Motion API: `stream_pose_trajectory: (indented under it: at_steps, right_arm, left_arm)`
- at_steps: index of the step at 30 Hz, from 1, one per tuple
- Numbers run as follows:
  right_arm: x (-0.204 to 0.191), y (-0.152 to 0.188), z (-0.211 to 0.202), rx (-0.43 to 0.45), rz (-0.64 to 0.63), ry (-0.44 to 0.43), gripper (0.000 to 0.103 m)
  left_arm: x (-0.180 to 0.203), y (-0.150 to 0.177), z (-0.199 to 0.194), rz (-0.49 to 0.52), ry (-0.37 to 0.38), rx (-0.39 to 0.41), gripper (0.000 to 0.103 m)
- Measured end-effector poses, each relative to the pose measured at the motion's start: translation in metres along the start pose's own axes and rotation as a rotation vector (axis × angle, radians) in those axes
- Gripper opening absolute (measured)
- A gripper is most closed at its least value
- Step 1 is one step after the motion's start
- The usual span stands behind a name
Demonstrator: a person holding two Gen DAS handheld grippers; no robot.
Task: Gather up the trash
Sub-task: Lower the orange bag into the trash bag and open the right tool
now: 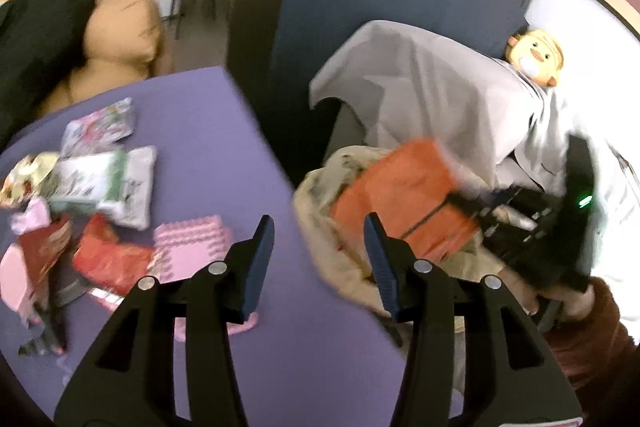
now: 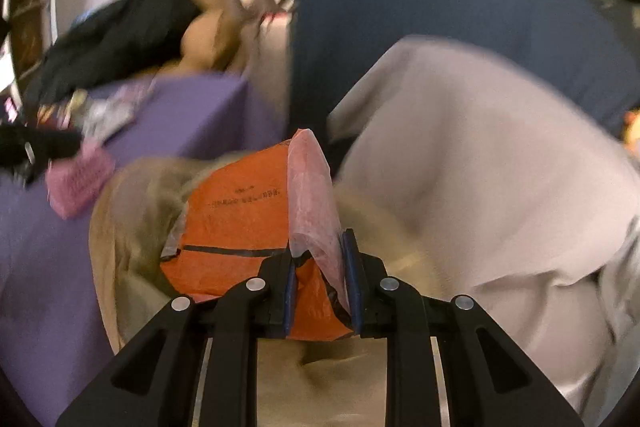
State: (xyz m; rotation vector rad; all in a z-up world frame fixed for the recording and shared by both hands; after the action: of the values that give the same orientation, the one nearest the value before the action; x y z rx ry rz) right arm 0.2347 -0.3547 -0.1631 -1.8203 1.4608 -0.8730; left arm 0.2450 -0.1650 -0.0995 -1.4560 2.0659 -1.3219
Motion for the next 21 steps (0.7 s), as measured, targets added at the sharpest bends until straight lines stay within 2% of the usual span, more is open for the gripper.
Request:
stream_pose_trajectory:
  at_steps: [3,7,10,16,20,21]
  right_arm:
    - [-0.010,0.019,0.016,-0.074,-0.006,-0.020,0.021]
    - [-0.011,0.044,0.033,-0.187,0.065,-0.047,0.021]
    - [-0.012,0.058,0.040,-0.241,0.054,-0.033,0.021]
    - [-0.024,0.069,0.043,-0.313,-0.018,-0.011,0.021]
    - [-0.022,0.065,0.036,-0.294,0.029,-0.009,0.022]
    - [-0.019,0.062,0.032,-0.280,0.059,-0.012,0.026]
  left_arm:
    - [-0.019,0.003,-0.011,-0.022,-0.036,0.016,0.045]
    - [-0.039,0.006,-0.025,-0.043,-0.065,0.040,0.045]
    - [-0.051,0.009,-0.031,-0.070,-0.078,0.047,0.045]
    - [-0.074,0.013,-0.045,-0.104,-0.108,0.069,0.045]
    - [-0.096,0.015,-0.059,-0.138,-0.140,0.091,0.047]
    - [-0.102,0.016,-0.062,-0.149,-0.148,0.095,0.048]
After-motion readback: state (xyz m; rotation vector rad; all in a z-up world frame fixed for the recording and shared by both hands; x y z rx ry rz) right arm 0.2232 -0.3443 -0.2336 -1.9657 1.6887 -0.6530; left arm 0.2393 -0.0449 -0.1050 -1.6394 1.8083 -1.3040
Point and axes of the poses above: each gripper's, at about its wrist camera, not at the fingertips, and z roughly the way its jaws point, x to its right, y to its underside, the point moved 10 cm from there along z, roughly the way its jaws point, and after that the axes turned 12 degrees about x, right-handed, at the moved point
